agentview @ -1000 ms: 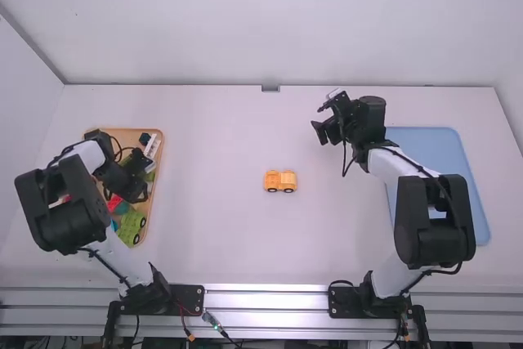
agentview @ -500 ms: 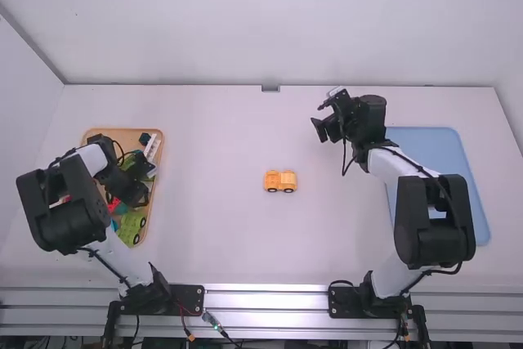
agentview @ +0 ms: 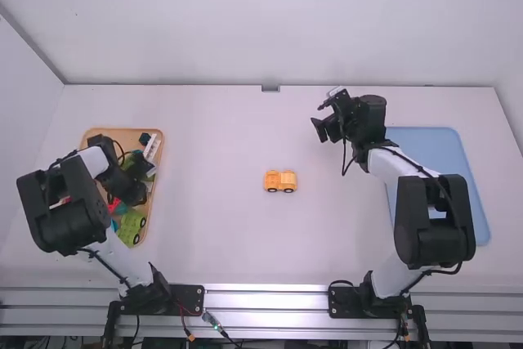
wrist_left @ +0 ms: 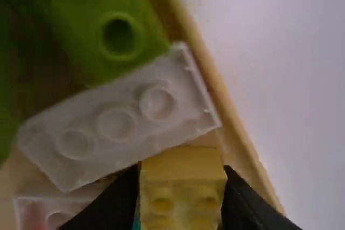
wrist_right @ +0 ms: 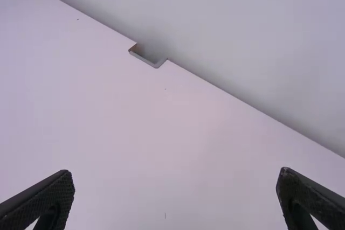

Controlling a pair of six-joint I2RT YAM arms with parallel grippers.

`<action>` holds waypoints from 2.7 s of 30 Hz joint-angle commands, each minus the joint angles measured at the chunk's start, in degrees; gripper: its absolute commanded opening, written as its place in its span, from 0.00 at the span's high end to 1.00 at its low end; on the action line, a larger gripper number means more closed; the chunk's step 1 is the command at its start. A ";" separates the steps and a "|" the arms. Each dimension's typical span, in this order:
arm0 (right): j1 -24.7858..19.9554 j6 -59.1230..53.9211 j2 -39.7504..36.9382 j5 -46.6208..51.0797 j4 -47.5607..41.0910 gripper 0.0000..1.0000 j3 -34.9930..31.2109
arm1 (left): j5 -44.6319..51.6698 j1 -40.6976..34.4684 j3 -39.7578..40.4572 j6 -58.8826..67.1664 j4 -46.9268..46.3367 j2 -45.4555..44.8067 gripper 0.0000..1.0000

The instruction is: Assemble lego blocks to make yellow taxi

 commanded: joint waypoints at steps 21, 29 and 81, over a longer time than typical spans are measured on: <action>-0.07 0.31 -0.04 -0.11 -0.07 0.01 0.26 | 6.16 -1.79 9.29 -6.73 -8.98 -0.02 0.98; -0.07 0.09 -0.04 -0.11 -1.38 0.01 0.26 | 2.03 -11.80 9.40 -8.68 -6.64 -0.35 0.98; 0.35 0.26 -0.04 -1.81 -9.79 0.01 0.20 | 10.88 -50.82 13.44 10.97 1.79 9.33 0.98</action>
